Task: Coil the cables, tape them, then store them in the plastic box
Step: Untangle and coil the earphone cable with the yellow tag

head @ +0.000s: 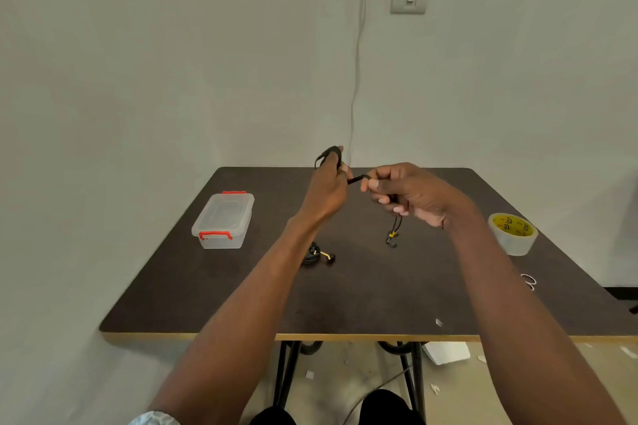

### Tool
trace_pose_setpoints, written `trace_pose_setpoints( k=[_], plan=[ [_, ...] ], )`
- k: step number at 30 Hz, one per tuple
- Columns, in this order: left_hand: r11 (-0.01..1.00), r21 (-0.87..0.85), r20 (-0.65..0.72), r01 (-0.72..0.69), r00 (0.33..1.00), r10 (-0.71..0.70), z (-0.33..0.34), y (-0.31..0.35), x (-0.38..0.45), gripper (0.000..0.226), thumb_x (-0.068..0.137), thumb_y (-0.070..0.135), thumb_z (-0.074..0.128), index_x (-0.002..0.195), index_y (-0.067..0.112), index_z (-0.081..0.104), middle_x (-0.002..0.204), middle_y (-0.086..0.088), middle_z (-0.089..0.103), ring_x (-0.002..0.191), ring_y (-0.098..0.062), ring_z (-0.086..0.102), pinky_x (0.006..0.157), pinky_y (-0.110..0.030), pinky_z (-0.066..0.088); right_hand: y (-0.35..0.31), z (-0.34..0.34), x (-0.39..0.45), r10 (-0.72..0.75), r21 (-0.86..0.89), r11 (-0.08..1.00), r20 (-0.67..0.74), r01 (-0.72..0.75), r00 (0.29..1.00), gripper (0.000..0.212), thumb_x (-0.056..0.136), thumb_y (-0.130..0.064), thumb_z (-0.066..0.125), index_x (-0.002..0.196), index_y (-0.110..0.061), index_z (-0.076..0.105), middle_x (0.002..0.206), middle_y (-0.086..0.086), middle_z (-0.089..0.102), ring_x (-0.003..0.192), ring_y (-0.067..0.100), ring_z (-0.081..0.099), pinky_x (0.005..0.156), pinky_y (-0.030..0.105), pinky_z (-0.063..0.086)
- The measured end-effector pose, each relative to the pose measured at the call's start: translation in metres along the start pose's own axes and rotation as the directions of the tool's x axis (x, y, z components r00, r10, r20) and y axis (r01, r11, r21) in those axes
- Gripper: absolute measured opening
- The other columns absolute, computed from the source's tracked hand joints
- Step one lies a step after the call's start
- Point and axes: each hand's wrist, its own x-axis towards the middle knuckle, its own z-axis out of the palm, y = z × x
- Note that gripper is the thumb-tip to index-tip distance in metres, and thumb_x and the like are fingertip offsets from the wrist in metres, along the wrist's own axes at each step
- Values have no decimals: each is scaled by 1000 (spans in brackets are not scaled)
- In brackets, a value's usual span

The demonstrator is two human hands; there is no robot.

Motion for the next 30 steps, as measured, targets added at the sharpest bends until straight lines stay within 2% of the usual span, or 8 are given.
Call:
trace_pose_setpoints(
  k=[3, 7, 9, 13, 18, 21, 25, 30],
  plan=[
    [996, -20, 84, 89, 993, -87, 1, 0, -5, 26, 103, 20, 36, 123, 13, 50, 98, -2, 56, 82, -12, 55, 74, -29, 44, -1, -8, 4, -64, 35, 997, -75, 66, 995, 19, 98, -19, 56, 99, -1, 63, 64, 3, 46, 45, 12, 35, 44, 22, 25],
    [990, -42, 158, 136, 979, -128, 0, -3, -6, 46, 102, 47, 32, 89, 10, 56, 66, 3, 48, 57, -9, 43, 60, -29, 34, 0, -17, 10, -102, 2, 994, -210, 105, 972, 26, 97, -21, 58, 100, 4, 65, 63, 2, 48, 45, 11, 36, 43, 22, 25],
    [987, -55, 218, 148, 967, -133, 2, -1, -7, 50, 99, 55, 32, 86, 15, 58, 59, 4, 42, 51, -8, 38, 57, -28, 31, 3, -18, 15, -118, -41, 993, -285, 111, 951, 25, 97, -22, 60, 97, 3, 67, 64, 3, 51, 47, 11, 39, 46, 22, 27],
    [983, -105, 292, 148, 950, -112, 3, 6, -8, 48, 101, 49, 38, 96, 13, 68, 55, 5, 37, 48, -7, 35, 54, -26, 29, 13, -20, 24, -151, -63, 989, -402, 137, 903, 24, 93, -25, 65, 95, -3, 73, 65, 4, 52, 51, 14, 41, 51, 27, 30],
    [923, -323, 398, 208, 915, -67, -4, 15, -11, 49, 103, 41, 38, 89, 2, 63, 51, 0, 30, 41, -9, 25, 48, -25, 21, 24, -15, 27, -172, -48, 984, -468, 170, 867, 21, 91, -28, 68, 92, -8, 75, 60, 4, 47, 51, 15, 37, 52, 29, 30],
    [820, -507, 428, 266, 903, -29, -7, 16, -13, 44, 103, 40, 38, 87, 6, 61, 53, 1, 29, 40, -8, 22, 48, -27, 19, 30, -9, 30, -152, 5, 985, -468, 175, 871, 22, 90, -32, 69, 87, -11, 76, 58, 2, 43, 52, 15, 34, 53, 29, 29],
    [564, -763, 410, 317, 911, 41, -6, 14, -10, 38, 103, 33, 36, 99, 3, 59, 59, -1, 40, 44, -11, 34, 57, -30, 28, 44, 5, 32, -115, 99, 980, -436, 175, 893, 19, 95, -22, 61, 88, -8, 72, 63, 5, 44, 55, 13, 38, 56, 27, 31],
    [376, -899, 251, 225, 968, 22, -13, 12, -7, 31, 103, 22, 35, 112, -1, 54, 71, -4, 54, 60, -16, 50, 63, -30, 43, 58, 23, 25, -70, 103, 988, -370, 116, 926, 17, 92, -24, 66, 93, -10, 75, 79, 11, 58, 72, 15, 53, 78, 32, 42]
  ],
)
